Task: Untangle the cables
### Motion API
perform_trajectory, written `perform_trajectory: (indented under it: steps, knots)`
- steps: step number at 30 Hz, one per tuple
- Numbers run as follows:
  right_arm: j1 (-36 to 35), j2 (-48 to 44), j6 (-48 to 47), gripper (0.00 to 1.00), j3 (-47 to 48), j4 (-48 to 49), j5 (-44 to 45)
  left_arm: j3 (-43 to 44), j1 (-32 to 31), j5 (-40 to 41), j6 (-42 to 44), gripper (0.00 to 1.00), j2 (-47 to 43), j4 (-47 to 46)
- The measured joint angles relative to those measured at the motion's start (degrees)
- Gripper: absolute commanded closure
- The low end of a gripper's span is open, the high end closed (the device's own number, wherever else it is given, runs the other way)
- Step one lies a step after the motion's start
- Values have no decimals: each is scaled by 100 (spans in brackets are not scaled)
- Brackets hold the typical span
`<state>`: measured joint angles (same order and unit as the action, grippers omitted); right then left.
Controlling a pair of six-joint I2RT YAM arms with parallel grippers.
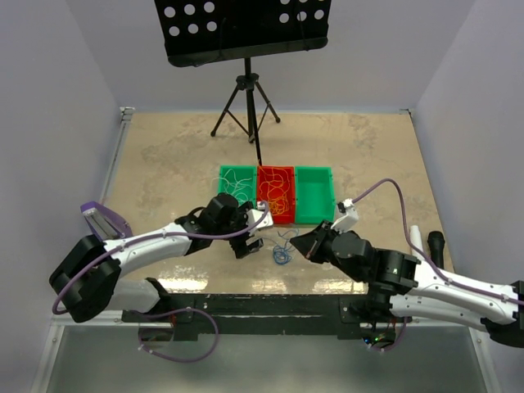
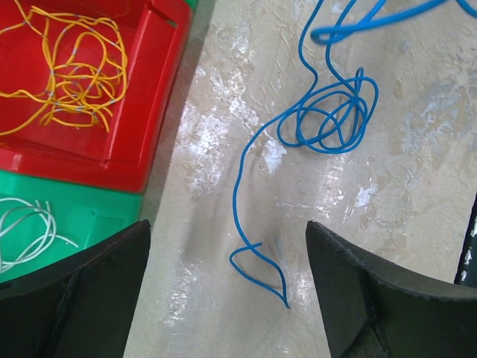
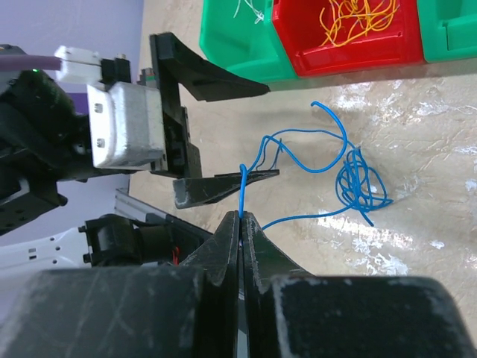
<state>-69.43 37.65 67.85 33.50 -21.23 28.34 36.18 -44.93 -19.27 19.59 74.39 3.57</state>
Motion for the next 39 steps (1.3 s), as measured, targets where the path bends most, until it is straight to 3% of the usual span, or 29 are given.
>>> perform_trajectory:
  steps: [5, 8, 10, 16, 23, 31, 37, 38, 39]
  knots:
    - [0, -332, 4, 100, 0, -72, 0, -125, -66, -61, 79, 69, 42, -195]
    - [0, -485, 4, 100, 0, -90, 2, -205, -79, -63, 109, 92, 35, -313]
    - [0, -546, 4, 100, 15, -155, 24, -238, -85, -15, 173, 100, -9, -282]
    - [-4, -452, 17, 100, 671, -769, 417, -210, -22, 496, 935, 100, -990, 695]
    - [-4, 2, -197, 100, 2649, -1670, 1572, 81, 190, 962, 2249, 100, -1895, 2540]
    - [-85, 326, -647, 100, 3713, -2564, 2079, -529, 101, 1049, 4138, 100, -4288, 2885]
    - [-133, 581, -992, 100, 4000, -2677, 2210, -669, 92, 1073, 4579, 100, -4621, 2815]
    - [-133, 636, -1027, 100, 4026, -2675, 2260, -581, 92, 1067, 4481, 91, -4531, 2835]
    - [-133, 699, -1060, 100, 4046, -2669, 2352, -439, 92, 1064, 4321, 69, -4387, 2896]
